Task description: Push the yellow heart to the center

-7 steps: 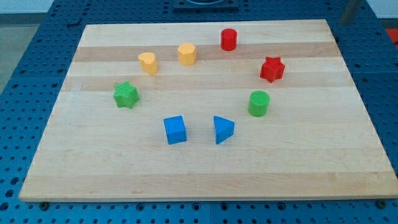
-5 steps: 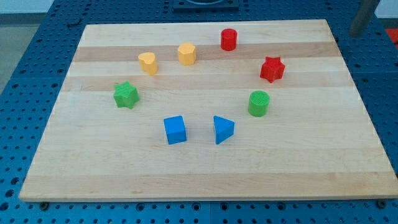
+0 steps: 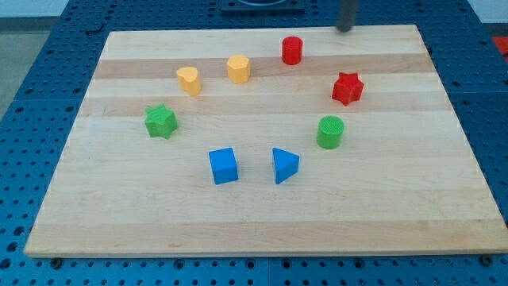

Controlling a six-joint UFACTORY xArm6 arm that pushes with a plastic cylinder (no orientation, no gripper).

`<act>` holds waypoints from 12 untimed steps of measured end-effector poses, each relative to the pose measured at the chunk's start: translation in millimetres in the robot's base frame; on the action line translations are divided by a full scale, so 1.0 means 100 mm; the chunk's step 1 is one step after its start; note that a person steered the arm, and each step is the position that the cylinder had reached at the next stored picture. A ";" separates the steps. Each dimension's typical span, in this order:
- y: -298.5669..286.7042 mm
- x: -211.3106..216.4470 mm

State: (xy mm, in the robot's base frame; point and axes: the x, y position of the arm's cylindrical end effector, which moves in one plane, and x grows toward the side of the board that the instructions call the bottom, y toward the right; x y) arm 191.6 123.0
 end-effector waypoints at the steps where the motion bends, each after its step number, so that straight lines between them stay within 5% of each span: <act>1: -0.89 0.01; 3: -2.59 0.24; 7: -2.75 1.31; 10: -2.12 1.60; 12: -2.71 1.69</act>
State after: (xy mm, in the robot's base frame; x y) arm 360.6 -148.3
